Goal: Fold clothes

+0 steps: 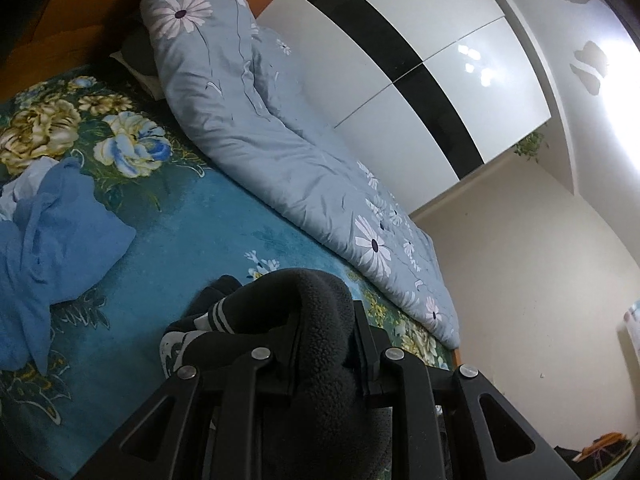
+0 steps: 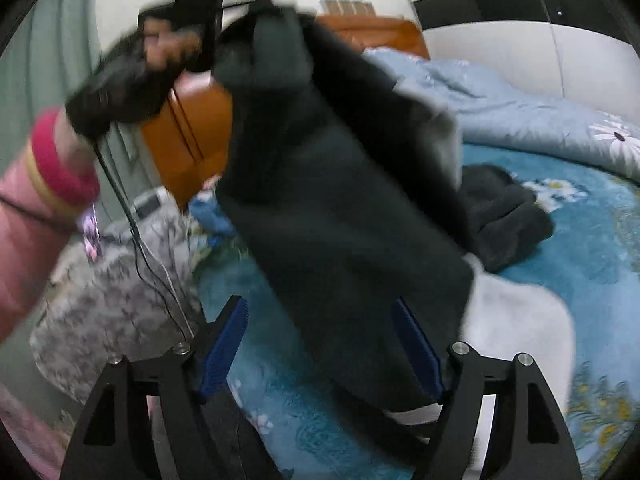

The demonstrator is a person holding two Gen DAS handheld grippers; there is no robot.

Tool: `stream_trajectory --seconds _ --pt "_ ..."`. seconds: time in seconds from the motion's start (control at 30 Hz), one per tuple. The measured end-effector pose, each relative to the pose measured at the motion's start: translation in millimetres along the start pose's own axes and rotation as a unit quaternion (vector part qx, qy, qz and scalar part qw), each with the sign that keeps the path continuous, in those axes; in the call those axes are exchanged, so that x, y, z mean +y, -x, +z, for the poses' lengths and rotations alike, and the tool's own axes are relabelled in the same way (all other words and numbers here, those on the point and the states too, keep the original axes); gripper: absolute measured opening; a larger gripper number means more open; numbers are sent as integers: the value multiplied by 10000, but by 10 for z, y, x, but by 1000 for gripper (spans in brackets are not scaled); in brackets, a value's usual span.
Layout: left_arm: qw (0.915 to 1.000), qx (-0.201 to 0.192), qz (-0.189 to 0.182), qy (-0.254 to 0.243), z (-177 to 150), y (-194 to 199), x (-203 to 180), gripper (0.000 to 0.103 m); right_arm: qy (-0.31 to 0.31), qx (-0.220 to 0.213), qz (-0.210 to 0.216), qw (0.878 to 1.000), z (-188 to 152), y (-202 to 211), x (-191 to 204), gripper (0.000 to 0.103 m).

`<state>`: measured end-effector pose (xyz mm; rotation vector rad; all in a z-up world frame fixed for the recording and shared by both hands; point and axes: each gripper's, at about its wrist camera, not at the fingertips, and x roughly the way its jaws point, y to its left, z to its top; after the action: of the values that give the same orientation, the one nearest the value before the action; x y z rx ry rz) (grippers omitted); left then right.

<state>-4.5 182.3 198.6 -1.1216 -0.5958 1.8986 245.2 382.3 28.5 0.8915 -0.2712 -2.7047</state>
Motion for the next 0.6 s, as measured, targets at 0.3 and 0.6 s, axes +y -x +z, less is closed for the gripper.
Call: stream_trajectory --seconds 0.3,0.6 --pt "9999 -86 -93 -110 -63 204 -92 23 -77 47 -1510 9885 4 -62 63 15" --pt "9964 -457 -626 -346 -186 643 -381 22 -459 -1358 -2583 9554 872 1211 -309 6"
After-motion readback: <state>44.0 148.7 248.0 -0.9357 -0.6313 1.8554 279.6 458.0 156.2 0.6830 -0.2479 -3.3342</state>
